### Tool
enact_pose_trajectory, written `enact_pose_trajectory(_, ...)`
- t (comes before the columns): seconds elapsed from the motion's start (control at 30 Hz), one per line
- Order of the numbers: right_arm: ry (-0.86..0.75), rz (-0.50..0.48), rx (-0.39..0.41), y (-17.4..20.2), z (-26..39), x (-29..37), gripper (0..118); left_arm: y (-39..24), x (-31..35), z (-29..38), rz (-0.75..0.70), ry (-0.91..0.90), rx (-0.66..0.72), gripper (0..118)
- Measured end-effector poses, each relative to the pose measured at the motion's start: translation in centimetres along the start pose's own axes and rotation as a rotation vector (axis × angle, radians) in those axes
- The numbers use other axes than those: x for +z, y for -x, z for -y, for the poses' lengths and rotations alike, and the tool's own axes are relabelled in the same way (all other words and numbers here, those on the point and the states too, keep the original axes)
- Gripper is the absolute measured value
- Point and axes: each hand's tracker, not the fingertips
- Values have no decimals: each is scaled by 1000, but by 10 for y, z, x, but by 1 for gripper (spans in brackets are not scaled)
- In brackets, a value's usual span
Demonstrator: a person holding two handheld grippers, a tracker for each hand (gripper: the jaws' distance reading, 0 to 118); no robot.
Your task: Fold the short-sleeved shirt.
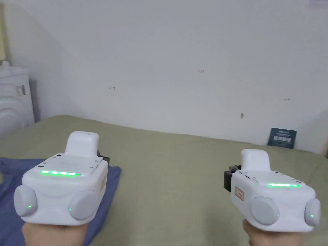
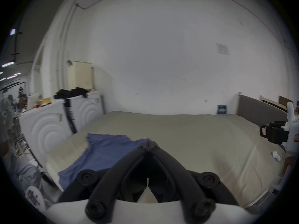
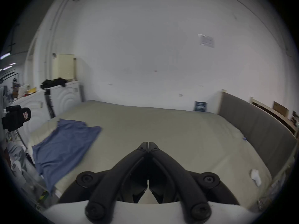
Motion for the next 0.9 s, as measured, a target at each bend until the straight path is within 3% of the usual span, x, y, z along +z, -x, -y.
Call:
enact_pose_trajectory(0.2, -22, -338, 90, 131, -11, -17, 1, 96, 50, 22, -252, 48, 56, 0)
enact_pose_trajectory(0.33, -17, -474, 125, 182, -2, -13, 1, 139, 72, 41, -341, 89, 107, 0)
enact_pose_trajectory(0.53, 14, -497, 134, 195, 5, -14, 1, 155, 79, 55, -375, 102, 112, 0)
enact_pose_trajectory(0.9, 36, -435, 129, 168, 2, -32, 1, 139, -5, 53, -193, 204, 54, 0)
